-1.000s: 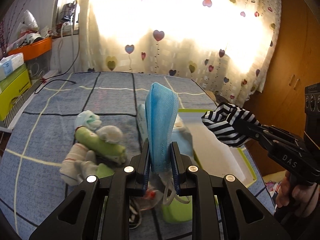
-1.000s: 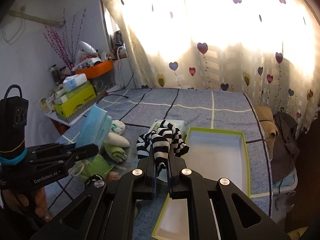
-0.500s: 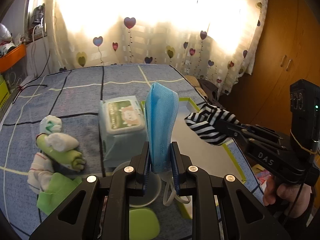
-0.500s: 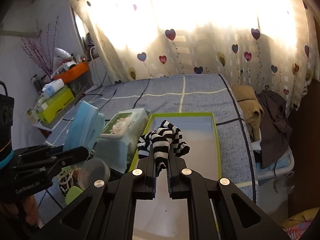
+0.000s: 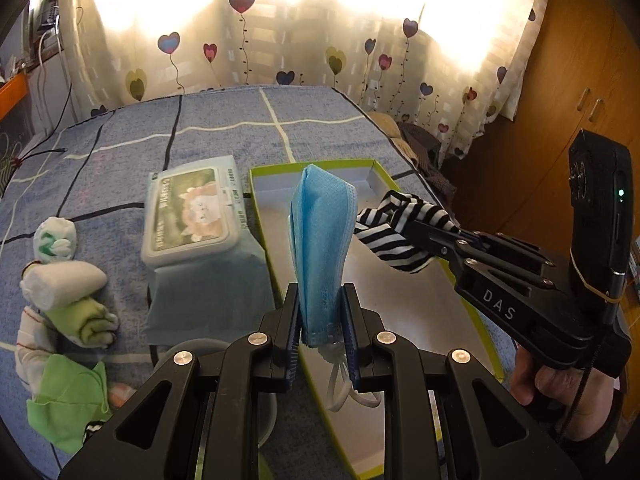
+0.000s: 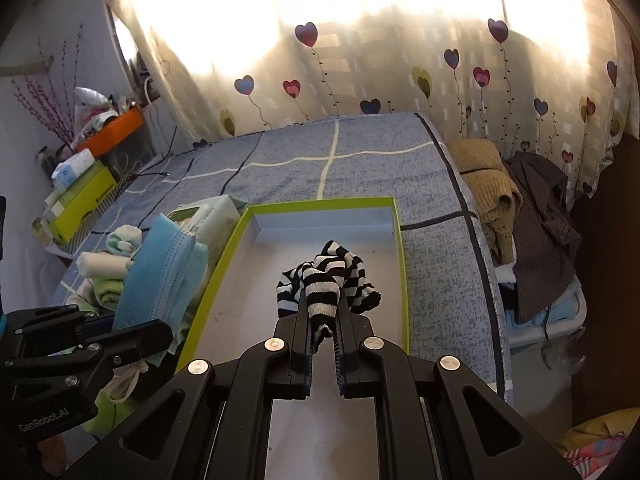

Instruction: Organize soft objects

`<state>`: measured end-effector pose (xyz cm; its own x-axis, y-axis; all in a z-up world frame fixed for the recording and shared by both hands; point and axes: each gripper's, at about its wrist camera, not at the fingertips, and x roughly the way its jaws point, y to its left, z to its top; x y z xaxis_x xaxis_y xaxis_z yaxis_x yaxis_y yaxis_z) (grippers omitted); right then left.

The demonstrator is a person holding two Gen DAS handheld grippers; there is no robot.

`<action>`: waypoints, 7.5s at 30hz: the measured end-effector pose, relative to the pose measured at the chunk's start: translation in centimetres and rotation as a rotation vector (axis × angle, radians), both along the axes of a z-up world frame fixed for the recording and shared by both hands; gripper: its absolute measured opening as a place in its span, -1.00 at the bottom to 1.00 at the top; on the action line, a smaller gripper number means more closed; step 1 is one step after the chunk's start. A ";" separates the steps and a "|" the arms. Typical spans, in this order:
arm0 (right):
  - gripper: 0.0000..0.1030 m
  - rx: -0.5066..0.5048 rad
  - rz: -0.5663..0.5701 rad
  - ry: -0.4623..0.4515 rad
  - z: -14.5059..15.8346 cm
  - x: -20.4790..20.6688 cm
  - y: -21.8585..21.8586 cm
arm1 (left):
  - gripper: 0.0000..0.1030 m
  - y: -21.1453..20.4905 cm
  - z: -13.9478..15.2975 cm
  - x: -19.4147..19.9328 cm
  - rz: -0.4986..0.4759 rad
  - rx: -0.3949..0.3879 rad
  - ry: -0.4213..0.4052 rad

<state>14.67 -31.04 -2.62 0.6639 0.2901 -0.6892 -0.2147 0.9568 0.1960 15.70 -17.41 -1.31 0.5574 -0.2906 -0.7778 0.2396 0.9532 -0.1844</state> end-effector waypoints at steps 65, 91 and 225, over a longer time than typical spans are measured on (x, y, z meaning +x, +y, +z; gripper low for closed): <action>0.20 -0.041 0.119 -0.126 6.3 -13.2 6.0 | -0.49 6.9 4.7 -10.3 0.067 -0.069 -0.195; 0.21 -0.050 0.165 -0.140 7.0 -15.2 8.4 | -0.49 13.5 4.2 -13.2 0.227 -0.056 -0.190; -0.66 -0.059 0.451 -0.080 5.9 -2.9 21.9 | -0.09 25.8 0.0 -8.4 0.366 -0.199 -0.104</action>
